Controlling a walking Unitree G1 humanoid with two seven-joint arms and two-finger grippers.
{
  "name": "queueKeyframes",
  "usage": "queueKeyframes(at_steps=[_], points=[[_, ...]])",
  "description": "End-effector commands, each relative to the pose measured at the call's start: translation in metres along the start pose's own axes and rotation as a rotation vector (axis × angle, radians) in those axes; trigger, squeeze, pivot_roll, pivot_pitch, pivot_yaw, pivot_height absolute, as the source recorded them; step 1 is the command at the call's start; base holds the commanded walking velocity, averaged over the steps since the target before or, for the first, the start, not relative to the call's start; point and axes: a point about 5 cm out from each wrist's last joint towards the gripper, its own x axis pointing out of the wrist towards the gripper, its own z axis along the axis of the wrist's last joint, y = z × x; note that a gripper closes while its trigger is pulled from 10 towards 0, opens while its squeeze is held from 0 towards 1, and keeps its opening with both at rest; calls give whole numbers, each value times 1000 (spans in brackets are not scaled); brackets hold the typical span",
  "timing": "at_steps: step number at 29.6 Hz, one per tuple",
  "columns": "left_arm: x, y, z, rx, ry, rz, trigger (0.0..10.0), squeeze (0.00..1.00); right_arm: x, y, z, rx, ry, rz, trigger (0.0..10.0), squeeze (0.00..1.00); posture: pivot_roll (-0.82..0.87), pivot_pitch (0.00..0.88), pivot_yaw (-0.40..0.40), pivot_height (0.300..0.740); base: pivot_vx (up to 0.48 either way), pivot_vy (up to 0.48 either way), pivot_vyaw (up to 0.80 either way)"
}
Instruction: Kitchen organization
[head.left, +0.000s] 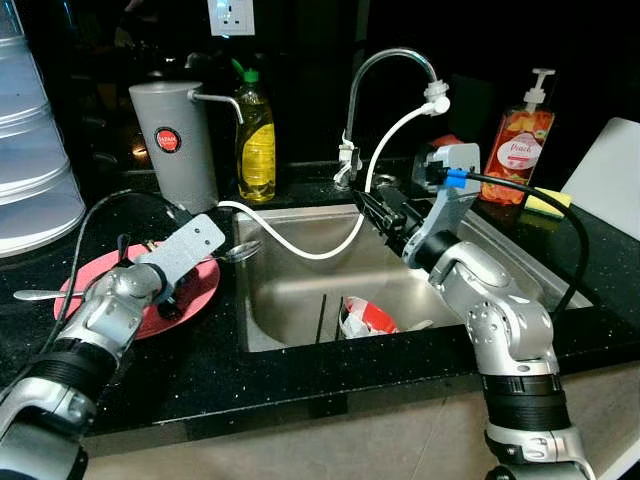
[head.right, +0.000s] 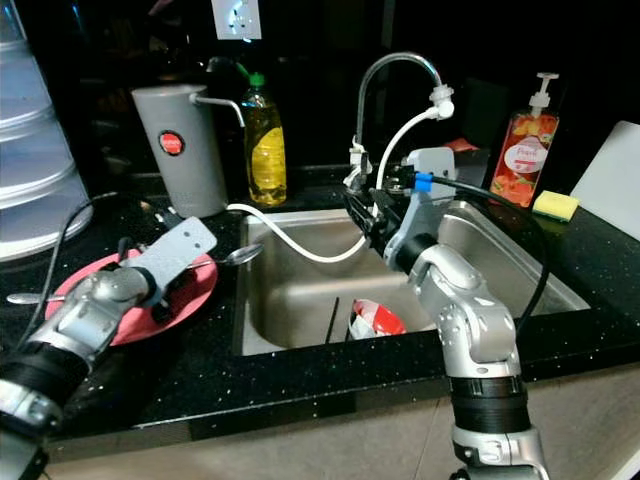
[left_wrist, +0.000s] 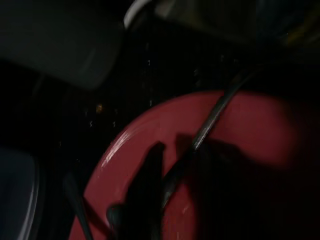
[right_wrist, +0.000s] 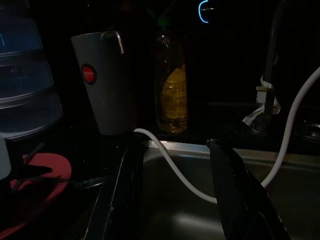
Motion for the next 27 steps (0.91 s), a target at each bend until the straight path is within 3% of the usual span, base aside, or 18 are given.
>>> queueKeyframes(at_steps=[1, 9, 11, 12, 13, 15, 21, 23, 24, 27], points=[[6, -15, -10, 26, 42, -49, 0, 0, -3, 0, 2, -1, -2, 0, 10000, 0, -49, 81, 10, 740, 0, 0, 0], [6, -10, -8, 80, 8, -6, 0, 0, -3, 1, 3, -1, -4, 0, 10000, 0, -50, 79, 9, 740, 0, 0, 0], [4, -4, 1, 87, -37, 28, 0, 0, -3, 0, 3, -2, -4, -1, 10000, 0, -51, 79, 9, 740, 0, 0, 0], [2, 1, 9, 74, -75, 65, 10000, 0, -3, 0, 3, -2, -4, -2, 10000, 0, -51, 81, 10, 740, 0, 0, 0], [2, 1, 9, 74, -75, 65, 10000, 0, -3, 0, 3, -2, -4, -2, 10000, 0, -51, 81, 10, 740, 0, 0, 0], [-11, 24, 35, -5, -183, 152, 10000, 0, -4, -1, 4, -4, -5, -7, 10000, 0, -53, 82, 12, 740, 0, 0, 0], [-30, 46, 59, -50, -296, 204, 10000, 0, -4, -2, 5, -4, -7, -12, 10000, 0, -46, 85, 8, 740, 0, 0, 0], [-36, 52, 77, -195, -392, 177, 10000, 0, -3, -3, 5, -6, -9, -15, 10000, 0, -42, 85, 6, 740, 0, 0, 0], [-36, 52, 77, -195, -392, 177, 10000, 0, -3, -3, 5, -6, -9, -15, 10000, 0, -42, 85, 6, 740, 0, 0, 0], [-34, 49, 97, -429, -491, 56, 10000, 0, -2, -6, 7, -15, -16, -23, 10000, 0, -45, 85, 11, 740, 0, 0, 0]])
